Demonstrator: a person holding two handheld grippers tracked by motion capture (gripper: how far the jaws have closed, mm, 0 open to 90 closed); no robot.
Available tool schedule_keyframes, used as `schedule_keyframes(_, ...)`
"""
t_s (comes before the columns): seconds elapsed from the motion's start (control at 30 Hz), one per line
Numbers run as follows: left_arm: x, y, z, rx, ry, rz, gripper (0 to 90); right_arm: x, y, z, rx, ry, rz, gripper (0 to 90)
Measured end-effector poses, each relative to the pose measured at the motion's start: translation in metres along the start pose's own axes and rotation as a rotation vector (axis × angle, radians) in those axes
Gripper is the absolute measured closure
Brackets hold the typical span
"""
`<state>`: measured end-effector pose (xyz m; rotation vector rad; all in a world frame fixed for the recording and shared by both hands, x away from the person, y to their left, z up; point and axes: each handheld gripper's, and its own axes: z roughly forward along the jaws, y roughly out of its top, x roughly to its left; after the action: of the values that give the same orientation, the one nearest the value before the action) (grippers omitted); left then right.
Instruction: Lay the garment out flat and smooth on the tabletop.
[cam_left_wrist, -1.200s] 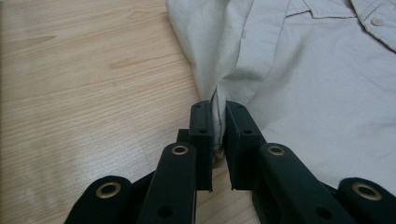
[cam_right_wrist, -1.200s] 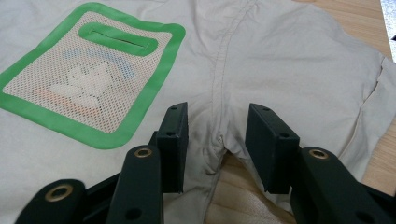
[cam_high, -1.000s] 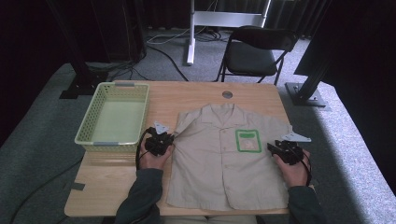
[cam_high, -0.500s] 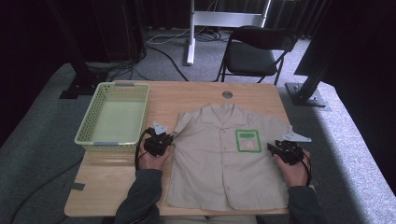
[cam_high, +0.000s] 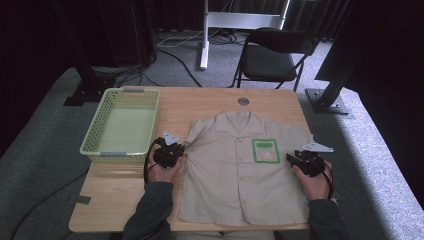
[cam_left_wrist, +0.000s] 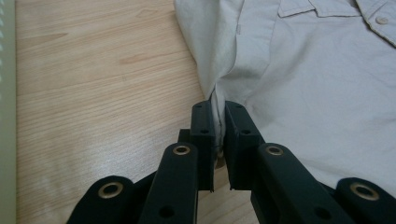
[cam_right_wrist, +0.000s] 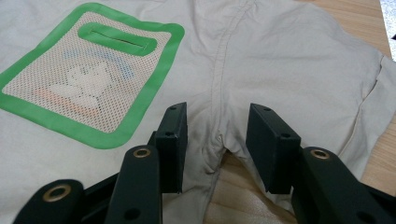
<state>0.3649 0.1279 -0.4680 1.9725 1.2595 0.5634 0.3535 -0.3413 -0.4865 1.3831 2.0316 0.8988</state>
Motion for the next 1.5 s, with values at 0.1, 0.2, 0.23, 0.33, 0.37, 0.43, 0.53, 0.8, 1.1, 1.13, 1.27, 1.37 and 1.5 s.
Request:
schedule_keyframes(0.1, 0.0001, -0.0002, -0.0001, -0.002, 0.0, 0.0, 83.5, 0.0, 0.0, 0.0, 0.0, 0.0, 0.001, 57.5)
schedule_keyframes(0.2, 0.0006, -0.0005, -0.0006, -0.002, 0.001, -0.001, 83.4, 0.0, 0.0, 0.0, 0.0, 0.0, 0.001, 57.5)
schedule_keyframes(0.23, 0.0007, -0.0006, -0.0006, -0.003, 0.001, -0.001, 83.5, -0.0001, 0.0, 0.0, 0.0, 0.0, 0.0, 57.5)
schedule_keyframes(0.33, 0.0009, -0.0007, -0.0011, -0.004, 0.004, -0.001, 83.4, 0.0, 0.0, 0.0, 0.0, 0.001, 0.001, 57.5)
schedule_keyframes(0.37, 0.0009, -0.0008, -0.0011, -0.006, 0.005, -0.002, 83.4, 0.0, 0.0, 0.0, 0.0, 0.001, 0.001, 57.5)
schedule_keyframes(0.43, 0.0011, -0.0009, -0.0014, -0.007, 0.006, -0.003, 83.4, 0.0, 0.0, 0.0001, 0.0, 0.001, 0.001, 57.5)
schedule_keyframes(0.53, 0.0012, -0.001, -0.0015, -0.01, 0.008, -0.005, 83.3, 0.0, 0.0001, 0.0001, 0.0, 0.001, 0.0, 57.3)
schedule_keyframes(0.8, 0.0021, -0.0015, -0.0021, -0.008, 0.013, -0.009, 82.9, 0.0001, 0.0001, 0.0001, 0.0, 0.001, -0.001, 57.2)
schedule_keyframes(1.1, 0.0035, -0.0023, -0.0027, -0.006, 0.018, -0.016, 82.4, 0.0002, 0.0, 0.0, 0.0, 0.001, -0.002, 56.8)
schedule_keyframes(1.13, 0.0036, -0.0023, -0.0029, -0.007, 0.019, -0.017, 82.4, 0.0002, 0.0, 0.0, 0.0, 0.001, -0.001, 56.8)
schedule_keyframes(1.27, 0.004, -0.0026, -0.0031, -0.008, 0.022, -0.023, 82.2, 0.0002, 0.0, 0.0, 0.0, 0.001, -0.002, 56.5)
schedule_keyframes(1.37, 0.0046, -0.0029, -0.0036, -0.006, 0.027, -0.026, 81.7, 0.0003, 0.0, -0.0001, 0.001, 0.001, -0.003, 56.4)
schedule_keyframes(1.5, 0.0046, -0.0032, -0.0035, -0.003, 0.034, -0.03, 81.0, 0.0002, 0.0, 0.0, 0.0, 0.001, -0.003, 56.3)
